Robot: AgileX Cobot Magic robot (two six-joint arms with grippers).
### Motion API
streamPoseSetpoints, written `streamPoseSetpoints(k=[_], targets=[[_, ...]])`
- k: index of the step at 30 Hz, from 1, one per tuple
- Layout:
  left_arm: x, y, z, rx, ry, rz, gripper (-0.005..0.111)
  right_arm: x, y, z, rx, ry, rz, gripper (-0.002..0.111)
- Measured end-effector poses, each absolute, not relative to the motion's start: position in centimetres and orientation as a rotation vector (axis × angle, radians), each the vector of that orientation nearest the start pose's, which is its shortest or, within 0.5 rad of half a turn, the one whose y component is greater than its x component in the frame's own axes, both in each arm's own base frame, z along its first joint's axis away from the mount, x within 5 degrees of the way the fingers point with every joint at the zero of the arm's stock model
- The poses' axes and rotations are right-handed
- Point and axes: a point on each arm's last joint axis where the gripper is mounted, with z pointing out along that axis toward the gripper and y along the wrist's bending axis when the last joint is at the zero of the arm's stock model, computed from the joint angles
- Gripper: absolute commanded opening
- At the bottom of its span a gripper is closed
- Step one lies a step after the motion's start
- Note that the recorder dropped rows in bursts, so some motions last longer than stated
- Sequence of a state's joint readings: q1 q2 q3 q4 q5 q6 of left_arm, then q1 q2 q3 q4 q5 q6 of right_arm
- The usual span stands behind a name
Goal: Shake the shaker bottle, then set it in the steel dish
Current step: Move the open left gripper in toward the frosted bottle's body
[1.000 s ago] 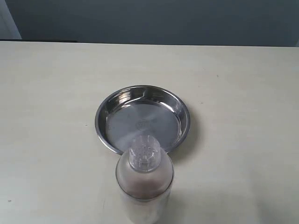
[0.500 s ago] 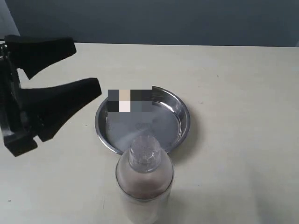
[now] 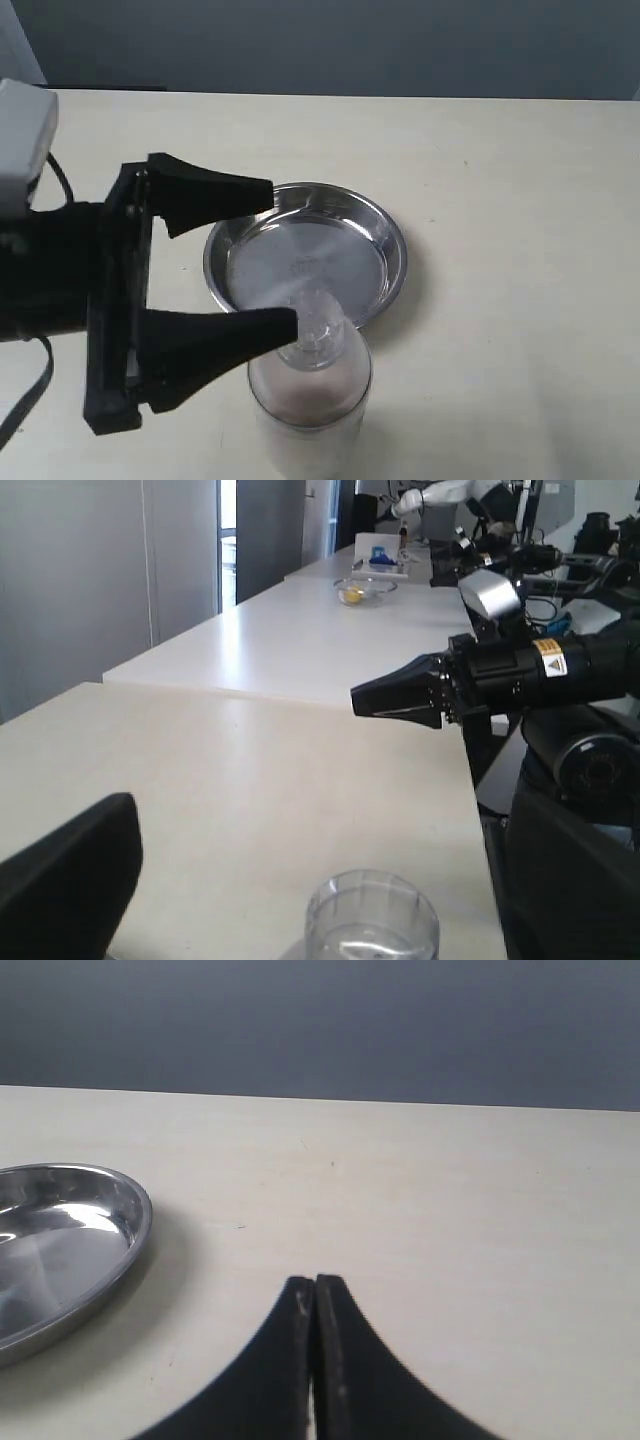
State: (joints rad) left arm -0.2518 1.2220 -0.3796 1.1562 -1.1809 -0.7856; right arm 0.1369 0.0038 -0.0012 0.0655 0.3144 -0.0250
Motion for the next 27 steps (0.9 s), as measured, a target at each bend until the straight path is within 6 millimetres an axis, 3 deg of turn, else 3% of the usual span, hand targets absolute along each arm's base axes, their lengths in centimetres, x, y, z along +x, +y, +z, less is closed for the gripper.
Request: streamPoseSetpoints(k=[16,27], targets=[[18.5,-13.1,19.6,0.971,1.482,-1.056,0.093,5.4,0.9,18.5,-0.106,1.799,0.141,-0.001],[17.7,-13.5,19.1,1.056,1.496,-1.107,0.093,5.4,0.9,18.5,-0.104,1.799,0.142,-0.001]])
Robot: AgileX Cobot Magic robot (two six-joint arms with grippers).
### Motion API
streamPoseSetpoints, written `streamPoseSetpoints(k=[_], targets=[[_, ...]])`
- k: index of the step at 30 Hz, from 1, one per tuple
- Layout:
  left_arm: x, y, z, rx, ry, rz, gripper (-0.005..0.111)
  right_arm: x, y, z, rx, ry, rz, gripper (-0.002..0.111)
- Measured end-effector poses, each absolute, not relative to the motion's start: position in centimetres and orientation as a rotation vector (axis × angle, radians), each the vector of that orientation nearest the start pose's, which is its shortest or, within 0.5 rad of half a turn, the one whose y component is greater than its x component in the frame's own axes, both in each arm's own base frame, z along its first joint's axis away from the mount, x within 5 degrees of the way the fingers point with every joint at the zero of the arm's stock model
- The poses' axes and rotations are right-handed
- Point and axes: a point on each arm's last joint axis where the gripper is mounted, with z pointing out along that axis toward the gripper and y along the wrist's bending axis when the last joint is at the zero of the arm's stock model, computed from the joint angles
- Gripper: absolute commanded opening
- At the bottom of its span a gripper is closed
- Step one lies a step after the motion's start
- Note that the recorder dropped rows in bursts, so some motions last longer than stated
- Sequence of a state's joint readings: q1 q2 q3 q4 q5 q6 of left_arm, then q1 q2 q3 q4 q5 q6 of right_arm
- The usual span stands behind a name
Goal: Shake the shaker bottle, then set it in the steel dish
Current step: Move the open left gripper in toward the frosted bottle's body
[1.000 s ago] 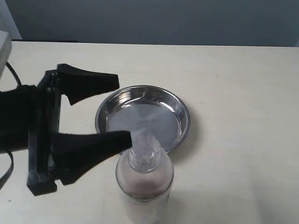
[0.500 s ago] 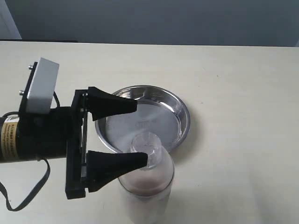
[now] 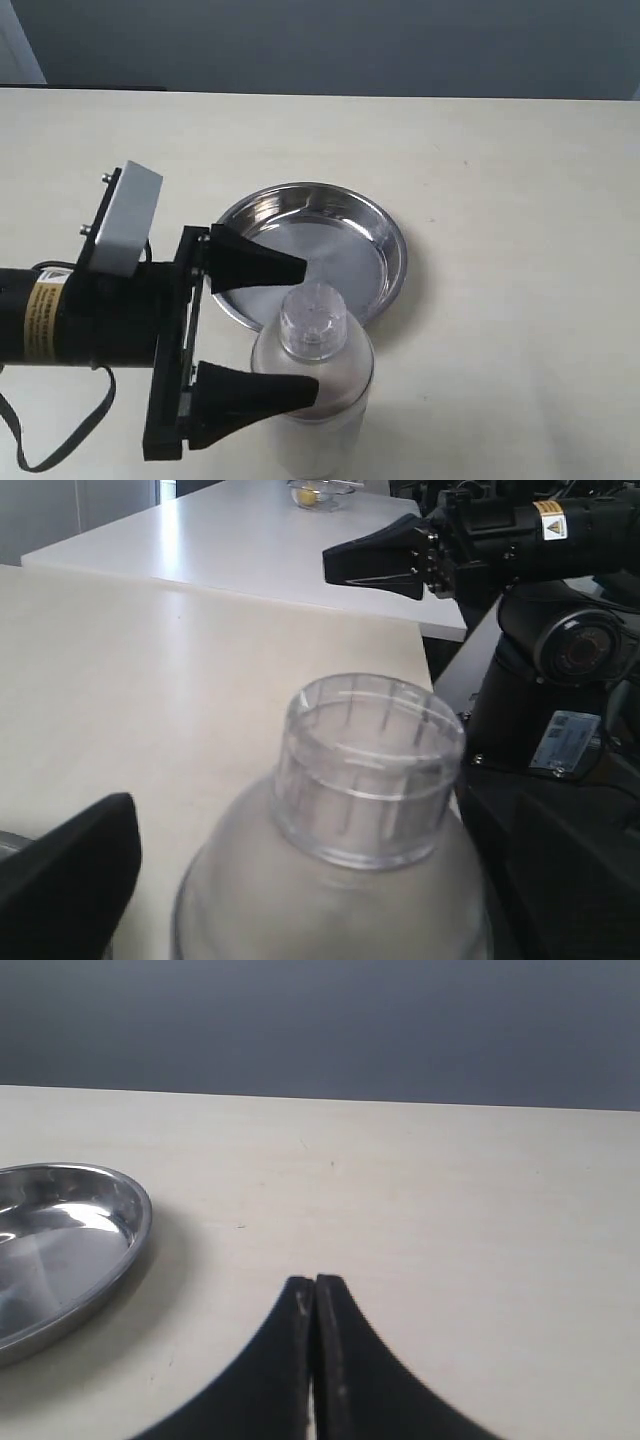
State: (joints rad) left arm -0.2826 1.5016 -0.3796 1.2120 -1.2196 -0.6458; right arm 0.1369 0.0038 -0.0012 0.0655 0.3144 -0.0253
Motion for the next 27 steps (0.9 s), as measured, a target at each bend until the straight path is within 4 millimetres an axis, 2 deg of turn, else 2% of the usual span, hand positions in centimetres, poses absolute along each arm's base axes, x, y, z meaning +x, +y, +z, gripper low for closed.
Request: streamPoseSetpoints(k=[6,17,27], targets=[[16.6,-14.6,19.0,1.132,1.478,-1.161,0.093,5.4,0.9,18.5,-0.104,1.799,0.142,-0.001],[16.6,-14.7,18.7,1.144,1.492,-1.172,0.093,5.4,0.9,18.5,-0.104,1.799,0.142,-0.001],[17.0,-14.9,16.2,1.176,1.568,-1.215,0.093,5.4,0.9,18.5,-0.104,1.799,0.142,-0.001]])
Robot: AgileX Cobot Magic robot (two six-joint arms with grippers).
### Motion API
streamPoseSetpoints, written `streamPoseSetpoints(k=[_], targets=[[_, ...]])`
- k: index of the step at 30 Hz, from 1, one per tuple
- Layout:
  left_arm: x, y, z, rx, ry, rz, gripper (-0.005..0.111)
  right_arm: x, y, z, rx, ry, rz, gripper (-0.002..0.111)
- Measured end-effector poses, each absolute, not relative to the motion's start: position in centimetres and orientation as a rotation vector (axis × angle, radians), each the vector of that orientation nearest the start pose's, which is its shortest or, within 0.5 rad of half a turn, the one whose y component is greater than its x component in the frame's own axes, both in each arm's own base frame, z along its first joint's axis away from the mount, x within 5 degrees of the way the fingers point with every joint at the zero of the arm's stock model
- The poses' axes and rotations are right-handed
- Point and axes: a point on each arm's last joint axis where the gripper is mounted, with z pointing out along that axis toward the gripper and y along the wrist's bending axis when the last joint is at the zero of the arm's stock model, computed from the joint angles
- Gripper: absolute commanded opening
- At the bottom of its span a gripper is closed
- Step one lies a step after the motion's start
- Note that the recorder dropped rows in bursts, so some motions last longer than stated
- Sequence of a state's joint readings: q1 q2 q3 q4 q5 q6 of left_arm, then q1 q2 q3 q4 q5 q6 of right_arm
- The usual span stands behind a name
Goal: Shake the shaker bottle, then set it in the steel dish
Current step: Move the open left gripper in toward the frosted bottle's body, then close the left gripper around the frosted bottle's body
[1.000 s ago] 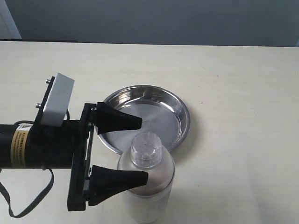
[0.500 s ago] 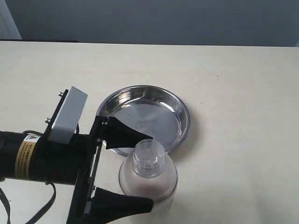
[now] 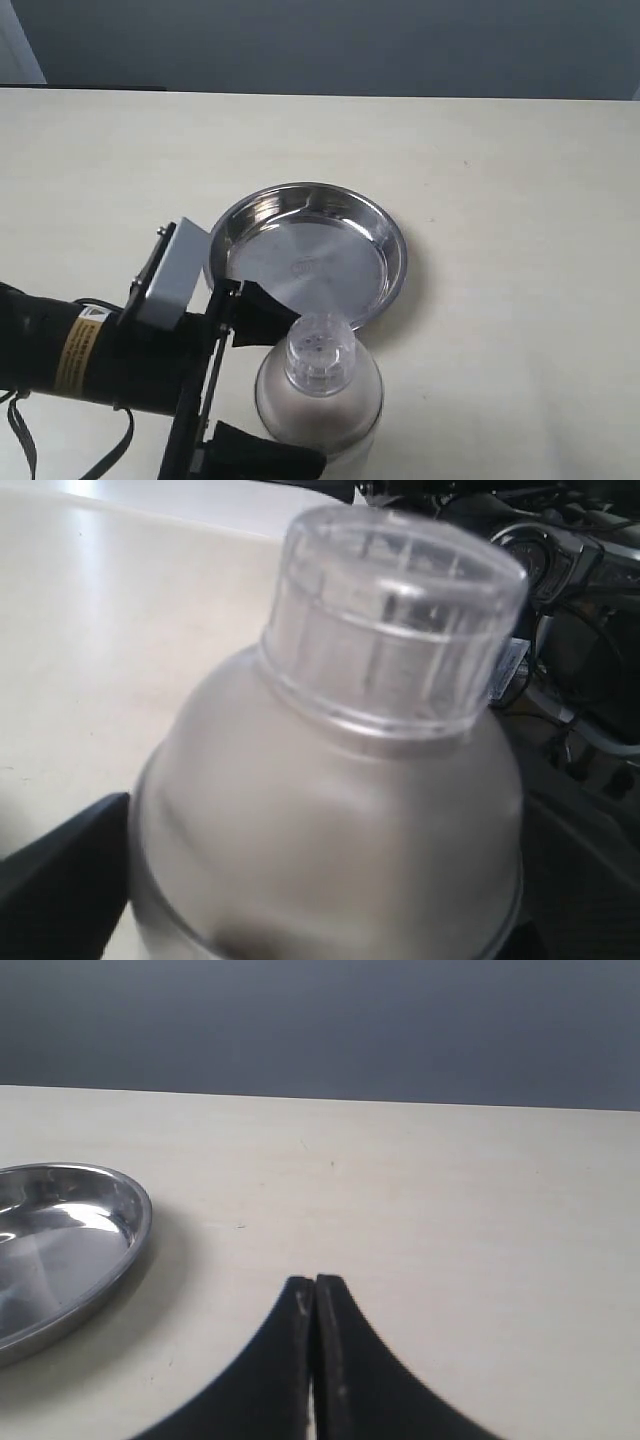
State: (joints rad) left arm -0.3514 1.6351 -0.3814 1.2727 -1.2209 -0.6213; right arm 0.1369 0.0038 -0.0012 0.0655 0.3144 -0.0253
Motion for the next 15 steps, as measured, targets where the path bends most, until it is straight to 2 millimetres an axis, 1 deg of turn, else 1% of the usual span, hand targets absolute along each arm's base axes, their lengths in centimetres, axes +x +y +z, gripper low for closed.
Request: streamPoseSetpoints(k=[15], targets=[[17.3,-15.2,14.2,1.174,1.553,-1.26,0.092,5.4,0.9,18.5,-0.104,1.799,0.142,-0.001]])
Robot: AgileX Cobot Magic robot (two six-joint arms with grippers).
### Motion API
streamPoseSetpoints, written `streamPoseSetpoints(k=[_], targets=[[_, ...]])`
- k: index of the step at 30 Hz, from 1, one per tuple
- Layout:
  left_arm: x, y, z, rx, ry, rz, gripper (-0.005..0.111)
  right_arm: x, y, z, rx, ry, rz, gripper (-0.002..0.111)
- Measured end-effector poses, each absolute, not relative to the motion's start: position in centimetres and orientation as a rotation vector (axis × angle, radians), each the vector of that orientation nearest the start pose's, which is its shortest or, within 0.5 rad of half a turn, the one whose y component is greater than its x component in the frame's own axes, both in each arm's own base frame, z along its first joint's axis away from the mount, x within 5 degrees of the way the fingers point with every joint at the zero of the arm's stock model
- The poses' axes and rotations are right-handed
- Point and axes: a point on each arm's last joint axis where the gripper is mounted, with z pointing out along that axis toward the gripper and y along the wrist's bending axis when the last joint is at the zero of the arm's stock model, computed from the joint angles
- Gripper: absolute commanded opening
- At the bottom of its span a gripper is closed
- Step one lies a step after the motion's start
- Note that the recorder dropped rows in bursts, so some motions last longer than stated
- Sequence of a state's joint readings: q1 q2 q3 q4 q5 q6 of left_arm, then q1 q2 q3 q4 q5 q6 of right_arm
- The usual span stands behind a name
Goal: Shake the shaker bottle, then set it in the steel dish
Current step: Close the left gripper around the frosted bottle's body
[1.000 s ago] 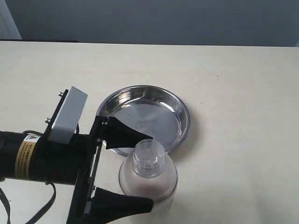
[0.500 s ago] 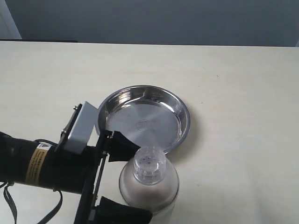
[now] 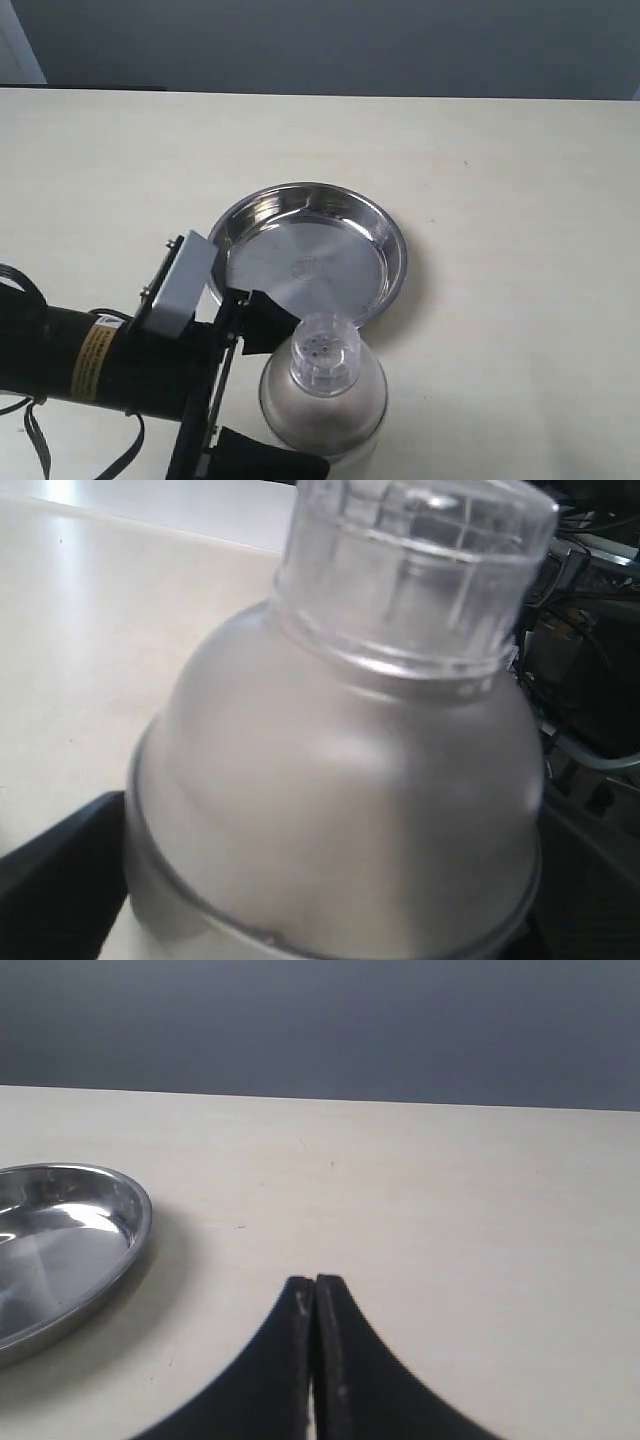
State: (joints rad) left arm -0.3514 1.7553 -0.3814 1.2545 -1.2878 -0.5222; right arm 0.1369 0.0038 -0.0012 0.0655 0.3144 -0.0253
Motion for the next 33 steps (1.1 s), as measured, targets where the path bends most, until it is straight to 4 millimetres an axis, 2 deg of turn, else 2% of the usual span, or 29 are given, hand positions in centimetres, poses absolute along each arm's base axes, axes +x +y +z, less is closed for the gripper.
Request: streamPoseSetpoints(k=[6,12,33], targets=[[17.4,-15.3,13.3,1.185,1.554,-1.263,0.092,5.4,0.9,18.5,-0.104,1.799,0.142,-0.001],[17.4,-15.1,11.8,1.22,1.644,-1.223,0.092,5.4,0.9,18.5,-0.104,1.799,0.142,-0.001],[17.5,-15.1,11.8,1.216,1.644,-1.216,0.092,5.4,0.9,18.5,-0.104,1.799,0.142,-0.001]])
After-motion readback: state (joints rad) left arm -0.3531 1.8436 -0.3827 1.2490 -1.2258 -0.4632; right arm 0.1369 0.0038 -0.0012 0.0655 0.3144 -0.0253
